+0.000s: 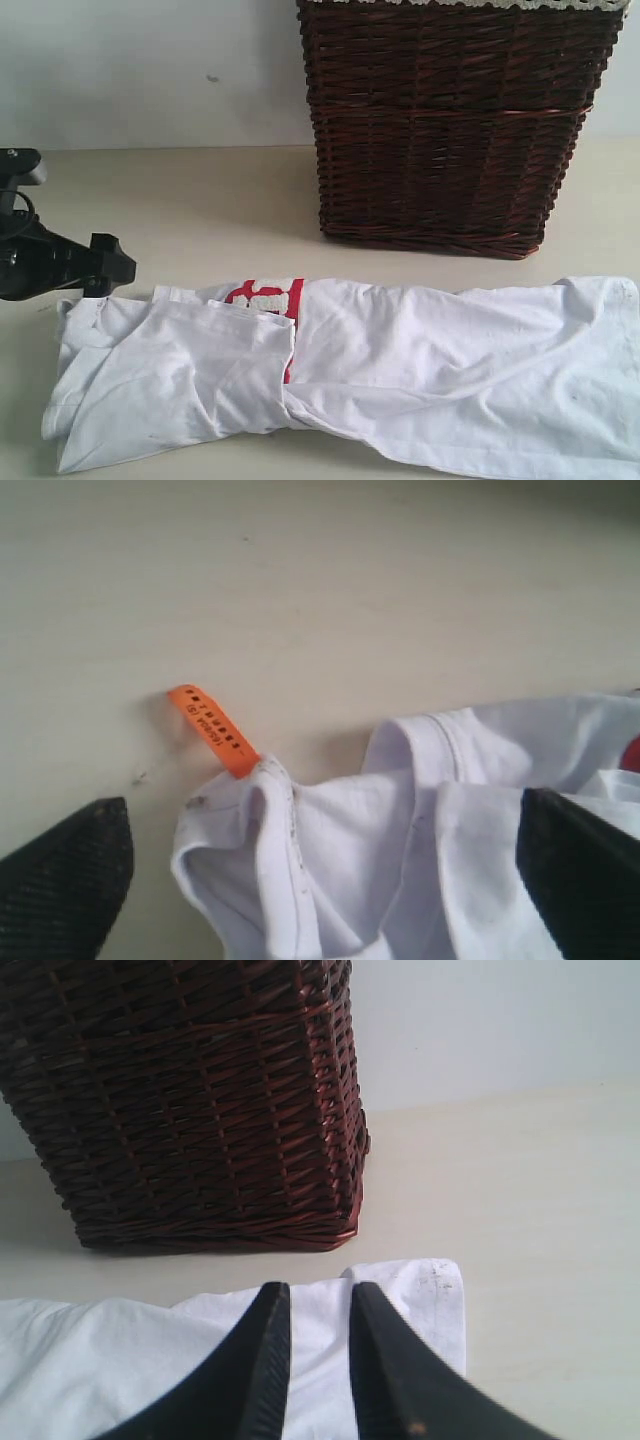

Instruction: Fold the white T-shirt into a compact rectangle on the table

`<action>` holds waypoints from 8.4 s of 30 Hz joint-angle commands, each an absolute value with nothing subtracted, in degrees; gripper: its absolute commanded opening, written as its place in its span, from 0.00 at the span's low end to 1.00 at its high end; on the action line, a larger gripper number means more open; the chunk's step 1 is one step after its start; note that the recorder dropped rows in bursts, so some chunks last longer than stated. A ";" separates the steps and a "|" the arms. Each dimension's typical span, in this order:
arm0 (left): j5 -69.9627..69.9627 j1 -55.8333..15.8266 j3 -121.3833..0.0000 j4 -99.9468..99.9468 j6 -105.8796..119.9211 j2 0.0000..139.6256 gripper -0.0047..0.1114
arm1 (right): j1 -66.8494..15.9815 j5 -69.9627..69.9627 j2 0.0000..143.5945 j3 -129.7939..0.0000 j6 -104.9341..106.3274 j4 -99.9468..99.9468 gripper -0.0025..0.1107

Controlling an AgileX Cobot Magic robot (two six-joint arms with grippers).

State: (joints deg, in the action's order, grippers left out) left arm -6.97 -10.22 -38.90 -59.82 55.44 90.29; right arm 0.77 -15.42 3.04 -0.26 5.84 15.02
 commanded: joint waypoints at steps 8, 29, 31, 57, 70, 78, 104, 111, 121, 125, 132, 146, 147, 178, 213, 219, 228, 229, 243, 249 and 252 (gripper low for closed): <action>-14.94 -10.06 -38.81 -57.51 55.15 90.14 0.95 | 0.65 -15.12 2.73 0.00 5.89 15.05 0.21; -24.46 -9.93 -38.69 -45.61 45.75 89.67 0.94 | 0.65 -15.12 2.73 0.00 5.89 15.05 0.21; -27.21 -9.93 -38.69 -41.47 45.75 88.88 0.94 | 0.65 -15.12 2.73 0.00 5.89 15.05 0.21; -15.83 -9.93 -36.27 -26.12 26.61 90.81 0.94 | 0.65 -15.12 2.73 0.00 5.89 15.05 0.21; -12.15 -10.28 -35.46 -29.88 26.61 93.73 0.94 | 0.65 -15.12 2.73 0.00 5.89 15.05 0.21; -11.79 -12.51 -35.46 -30.53 27.11 96.52 0.94 | 0.65 -15.12 2.73 0.00 5.89 15.05 0.21; -5.84 -15.43 -35.46 -32.02 28.27 99.86 0.10 | 0.65 -15.12 2.73 0.00 5.89 15.05 0.21; -6.57 -14.62 -35.46 -27.52 27.87 96.80 0.04 | 0.65 -15.12 2.73 0.00 5.90 15.05 0.21; -8.46 -6.89 -35.38 -26.68 26.67 84.69 0.04 | 0.65 -15.12 2.73 0.00 5.90 15.05 0.21; -7.50 -3.69 -33.09 -25.03 26.79 84.69 0.04 | 0.65 -15.12 2.73 0.00 5.90 15.05 0.21; -4.68 4.80 -32.17 -24.88 26.79 83.98 0.04 | 0.65 -15.12 2.73 0.00 5.90 15.05 0.21; -3.46 10.82 -32.06 -24.26 27.01 80.73 0.04 | 0.65 -15.12 2.73 0.00 5.90 15.05 0.21; -3.20 10.82 -32.06 -24.37 26.86 80.73 0.04 | 0.65 -15.12 2.73 0.00 5.90 15.05 0.21; 5.80 -25.18 -38.45 -18.72 25.29 81.87 0.04 | 0.65 -15.12 2.73 0.00 5.90 15.05 0.21; 2.64 -32.58 -52.79 -21.98 25.23 95.88 0.04 | 0.65 -15.12 2.73 0.00 5.90 15.05 0.21; 3.32 -19.57 -52.79 -22.35 25.09 95.41 0.04 | 0.65 -15.12 2.73 0.00 5.90 15.05 0.21; 4.42 -5.66 -52.79 -21.84 25.22 93.98 0.04 | 0.65 -15.12 2.73 0.00 5.90 15.05 0.21; 4.42 -4.15 -52.79 -21.84 25.22 93.98 0.04 | 0.65 -15.12 2.73 0.00 5.90 15.05 0.21; 4.74 -2.03 -52.79 -21.71 25.42 87.41 0.04 | 0.65 -15.12 2.73 0.00 5.90 15.05 0.21; 0.89 -6.80 -52.79 -20.10 26.99 84.66 0.04 | 0.65 -15.12 2.73 0.00 5.90 15.05 0.21; -0.51 -9.80 -52.79 -20.02 27.08 84.66 0.04 | 0.65 -15.12 2.73 0.00 5.90 15.05 0.21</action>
